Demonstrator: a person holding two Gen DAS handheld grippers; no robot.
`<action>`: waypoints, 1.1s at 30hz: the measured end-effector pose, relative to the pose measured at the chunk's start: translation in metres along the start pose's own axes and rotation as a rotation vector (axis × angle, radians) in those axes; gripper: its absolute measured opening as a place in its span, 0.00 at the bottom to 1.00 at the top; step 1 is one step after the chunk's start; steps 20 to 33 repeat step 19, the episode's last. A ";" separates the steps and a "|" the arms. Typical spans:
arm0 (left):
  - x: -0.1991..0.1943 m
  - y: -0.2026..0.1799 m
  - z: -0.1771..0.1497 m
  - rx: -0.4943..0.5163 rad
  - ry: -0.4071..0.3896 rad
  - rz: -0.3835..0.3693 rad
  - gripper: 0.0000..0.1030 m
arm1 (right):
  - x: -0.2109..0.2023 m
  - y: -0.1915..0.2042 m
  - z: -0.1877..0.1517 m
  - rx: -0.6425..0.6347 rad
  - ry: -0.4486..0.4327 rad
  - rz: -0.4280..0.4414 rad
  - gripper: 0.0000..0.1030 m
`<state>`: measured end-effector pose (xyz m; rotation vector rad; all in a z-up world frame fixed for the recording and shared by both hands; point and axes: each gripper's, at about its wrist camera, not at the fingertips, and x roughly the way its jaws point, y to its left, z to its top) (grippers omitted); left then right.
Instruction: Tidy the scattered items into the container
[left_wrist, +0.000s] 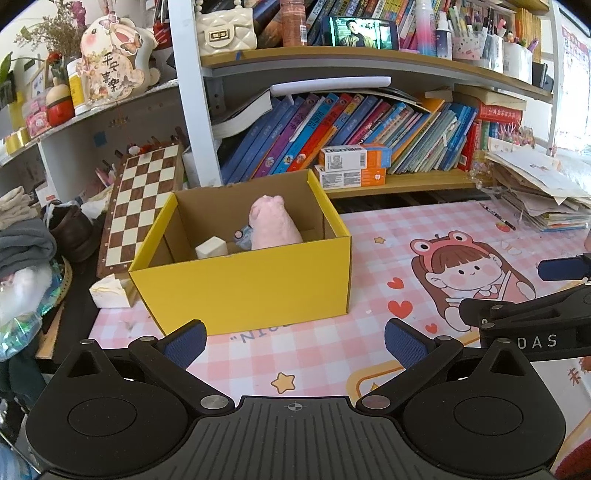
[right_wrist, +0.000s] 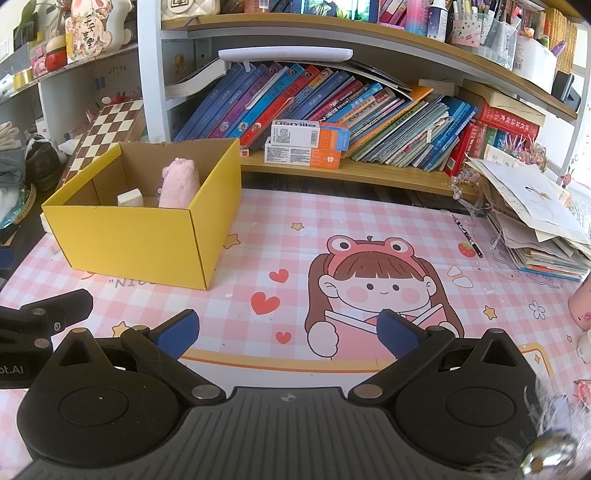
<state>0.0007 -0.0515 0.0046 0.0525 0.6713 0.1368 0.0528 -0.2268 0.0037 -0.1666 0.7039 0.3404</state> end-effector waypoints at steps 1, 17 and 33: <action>0.000 0.000 0.000 0.000 0.000 -0.001 1.00 | 0.000 0.000 0.000 0.000 0.000 0.000 1.00; 0.000 0.000 0.000 -0.013 -0.019 -0.027 1.00 | 0.004 0.000 0.001 -0.001 0.011 -0.001 1.00; 0.000 0.001 0.000 -0.015 -0.018 -0.029 1.00 | 0.005 0.000 0.001 -0.001 0.015 0.001 1.00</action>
